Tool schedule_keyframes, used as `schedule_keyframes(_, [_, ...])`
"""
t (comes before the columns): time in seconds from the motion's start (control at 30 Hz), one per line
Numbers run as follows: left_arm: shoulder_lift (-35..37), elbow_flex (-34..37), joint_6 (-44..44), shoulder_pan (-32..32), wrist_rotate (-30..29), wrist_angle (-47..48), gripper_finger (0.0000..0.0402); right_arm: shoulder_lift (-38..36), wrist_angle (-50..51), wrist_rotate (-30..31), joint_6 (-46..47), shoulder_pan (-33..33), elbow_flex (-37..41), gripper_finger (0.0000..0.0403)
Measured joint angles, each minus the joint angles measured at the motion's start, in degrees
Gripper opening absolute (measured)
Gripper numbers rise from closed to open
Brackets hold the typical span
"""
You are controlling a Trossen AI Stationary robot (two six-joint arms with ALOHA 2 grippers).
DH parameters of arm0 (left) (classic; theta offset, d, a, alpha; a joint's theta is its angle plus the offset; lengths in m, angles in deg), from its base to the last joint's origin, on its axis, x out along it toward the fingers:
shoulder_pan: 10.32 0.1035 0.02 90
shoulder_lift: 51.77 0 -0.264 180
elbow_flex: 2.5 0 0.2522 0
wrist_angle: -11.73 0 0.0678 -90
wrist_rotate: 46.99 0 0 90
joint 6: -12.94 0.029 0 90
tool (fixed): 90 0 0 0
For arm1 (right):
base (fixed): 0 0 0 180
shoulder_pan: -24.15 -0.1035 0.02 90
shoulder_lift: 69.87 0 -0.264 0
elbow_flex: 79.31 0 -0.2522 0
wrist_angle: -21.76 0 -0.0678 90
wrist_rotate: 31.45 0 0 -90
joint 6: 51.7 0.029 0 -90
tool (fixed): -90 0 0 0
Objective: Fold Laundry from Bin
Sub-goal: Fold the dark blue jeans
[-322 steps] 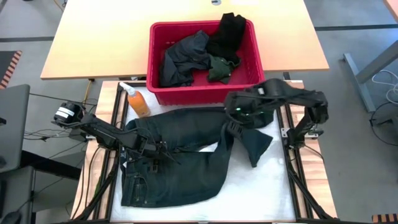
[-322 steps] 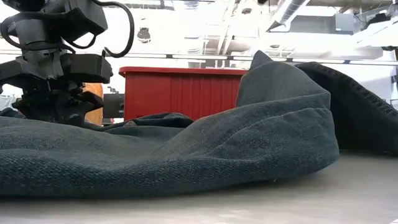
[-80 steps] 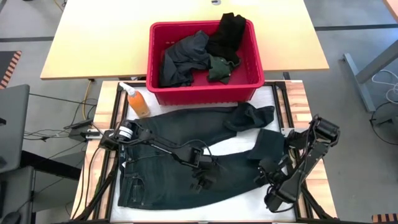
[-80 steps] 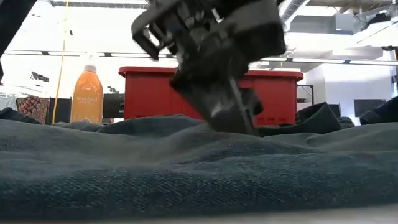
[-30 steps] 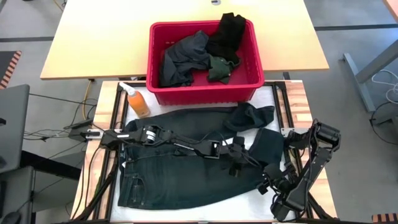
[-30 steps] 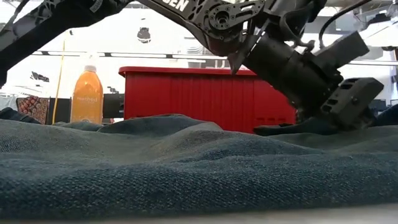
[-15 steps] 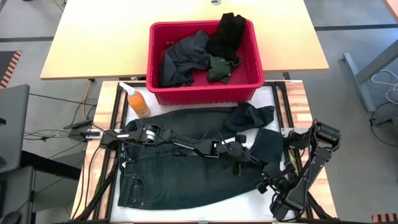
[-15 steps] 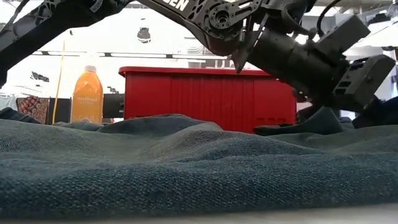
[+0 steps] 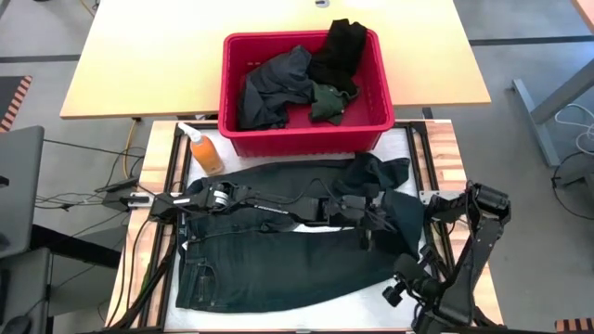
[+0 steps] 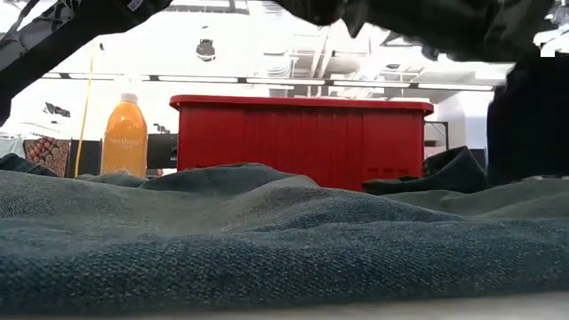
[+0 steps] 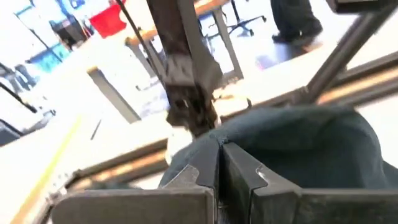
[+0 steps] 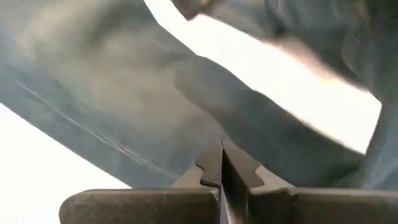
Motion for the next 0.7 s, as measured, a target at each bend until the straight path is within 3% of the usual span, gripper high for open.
schedule_keyframes(0.23, [0.0,-3.3,0.2,-0.1,0.7,0.0,0.0000,-4.2,0.1,22.6,-13.0,-0.8,-8.0,0.0024])
schedule_keyframes(0.37, [-0.1,-3.3,-2.7,-1.1,3.9,0.6,0.0000,-5.5,-0.2,33.1,-20.5,0.5,-11.8,0.0024])
schedule_keyframes(0.53, [-0.1,-3.3,1.8,-4.1,0.7,1.3,0.0000,-8.3,0.0,35.3,-25.6,4.1,-12.9,0.0024])
schedule_keyframes(0.7, [-0.1,-3.3,13.3,-5.9,-14.4,7.0,0.0000,-10.0,0.0,35.3,-28.8,6.1,-12.7,0.0024])
